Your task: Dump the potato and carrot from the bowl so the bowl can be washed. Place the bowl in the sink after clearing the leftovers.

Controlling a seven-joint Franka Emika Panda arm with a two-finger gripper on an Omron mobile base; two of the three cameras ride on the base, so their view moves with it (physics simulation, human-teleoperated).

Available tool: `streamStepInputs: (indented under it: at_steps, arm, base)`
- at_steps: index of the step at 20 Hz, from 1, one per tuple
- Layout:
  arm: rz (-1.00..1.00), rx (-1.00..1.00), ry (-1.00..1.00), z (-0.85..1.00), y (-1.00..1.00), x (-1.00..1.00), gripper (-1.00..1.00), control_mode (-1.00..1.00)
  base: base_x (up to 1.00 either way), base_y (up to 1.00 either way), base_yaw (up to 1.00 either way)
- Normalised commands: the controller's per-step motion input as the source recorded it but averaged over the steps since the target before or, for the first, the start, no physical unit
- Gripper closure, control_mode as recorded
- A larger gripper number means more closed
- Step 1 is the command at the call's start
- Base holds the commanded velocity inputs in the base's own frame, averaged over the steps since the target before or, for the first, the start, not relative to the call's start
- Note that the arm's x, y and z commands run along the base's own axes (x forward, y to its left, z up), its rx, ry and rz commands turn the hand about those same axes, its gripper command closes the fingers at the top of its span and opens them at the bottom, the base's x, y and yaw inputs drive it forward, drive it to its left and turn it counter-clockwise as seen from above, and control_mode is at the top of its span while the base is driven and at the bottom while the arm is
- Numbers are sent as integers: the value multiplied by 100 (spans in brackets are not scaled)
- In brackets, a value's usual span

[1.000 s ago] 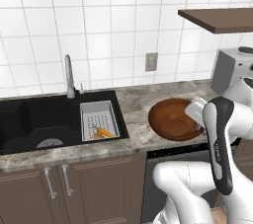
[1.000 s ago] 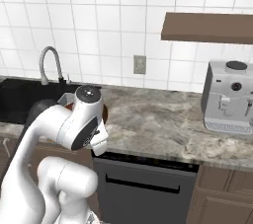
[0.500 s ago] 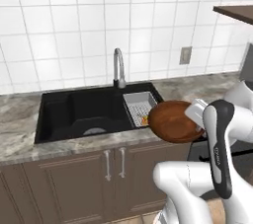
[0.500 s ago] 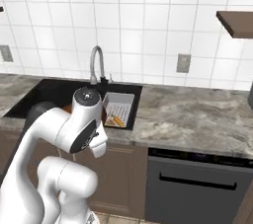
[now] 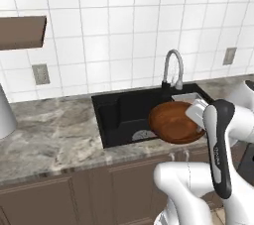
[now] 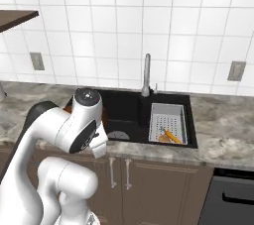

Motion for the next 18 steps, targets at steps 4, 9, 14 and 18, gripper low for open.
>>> streamStepInputs:
  at_steps: [4, 9, 14, 18]
  arm:
    - [0, 0, 0, 0, 0, 0, 100, 100]
    - [0, 0, 0, 0, 0, 0, 100, 100]
    - [0, 0, 0, 0, 0, 0, 100, 100]
    - [0, 0, 0, 0, 0, 0, 100, 100]
  base:
    - [64, 98, -7]
    - [13, 73, -15]
    - [21, 30, -25]
    - [41, 6, -17]
